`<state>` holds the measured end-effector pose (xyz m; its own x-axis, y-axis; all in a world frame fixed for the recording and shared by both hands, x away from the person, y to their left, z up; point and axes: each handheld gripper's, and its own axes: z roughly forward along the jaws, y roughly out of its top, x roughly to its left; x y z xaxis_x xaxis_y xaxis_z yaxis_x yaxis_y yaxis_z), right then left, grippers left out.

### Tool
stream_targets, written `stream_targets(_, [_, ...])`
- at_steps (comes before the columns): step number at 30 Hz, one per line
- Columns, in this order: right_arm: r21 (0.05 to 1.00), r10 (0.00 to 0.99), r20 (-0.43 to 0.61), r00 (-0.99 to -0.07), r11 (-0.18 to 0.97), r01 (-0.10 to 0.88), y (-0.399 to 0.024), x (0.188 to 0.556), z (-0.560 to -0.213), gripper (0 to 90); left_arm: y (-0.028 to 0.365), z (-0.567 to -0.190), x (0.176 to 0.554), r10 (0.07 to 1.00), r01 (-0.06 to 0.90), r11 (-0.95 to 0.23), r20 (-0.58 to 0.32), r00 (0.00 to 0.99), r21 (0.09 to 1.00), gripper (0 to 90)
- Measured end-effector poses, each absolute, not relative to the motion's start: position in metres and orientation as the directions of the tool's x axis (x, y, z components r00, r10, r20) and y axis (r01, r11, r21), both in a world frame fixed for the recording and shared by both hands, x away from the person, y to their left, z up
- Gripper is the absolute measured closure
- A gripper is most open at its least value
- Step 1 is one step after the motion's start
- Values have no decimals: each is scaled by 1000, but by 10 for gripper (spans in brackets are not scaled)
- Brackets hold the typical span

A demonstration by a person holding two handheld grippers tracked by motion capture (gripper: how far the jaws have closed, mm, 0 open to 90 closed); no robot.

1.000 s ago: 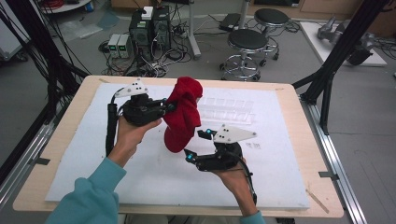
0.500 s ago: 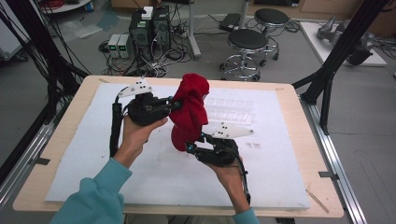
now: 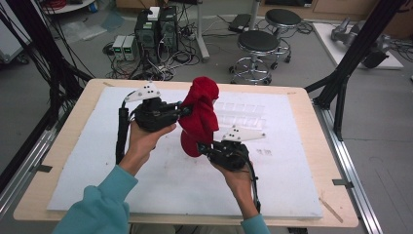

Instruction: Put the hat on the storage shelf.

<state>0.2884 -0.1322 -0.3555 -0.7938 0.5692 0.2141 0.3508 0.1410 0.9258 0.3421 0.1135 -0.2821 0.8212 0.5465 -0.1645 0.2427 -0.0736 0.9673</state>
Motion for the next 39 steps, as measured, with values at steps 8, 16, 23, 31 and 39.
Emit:
stream_targets(8, [926, 588, 204, -783, 144, 349, -134, 288, -355, 850, 116, -282, 344, 522, 236, -57, -173, 835, 970, 657])
stream_targets(16, [935, 611, 179, -771, 139, 327, -139, 289, -353, 851, 119, -285, 345, 550, 228, -56, -161, 820, 972, 152])
stream_targets(23, [936, 643, 136, -754, 165, 310, -149, 294, -348, 850, 133, -287, 344, 569, 208, -115, -107, 815, 971, 131])
stream_targets(31, [937, 688, 96, -719, 181, 299, -158, 309, -336, 850, 168, -317, 333, 595, 220, -181, -71, 801, 958, 135])
stream_targets(39, [939, 731, 60, -680, 189, 287, -167, 328, -330, 850, 212, -356, 321, 634, 260, -217, -67, 771, 941, 137])
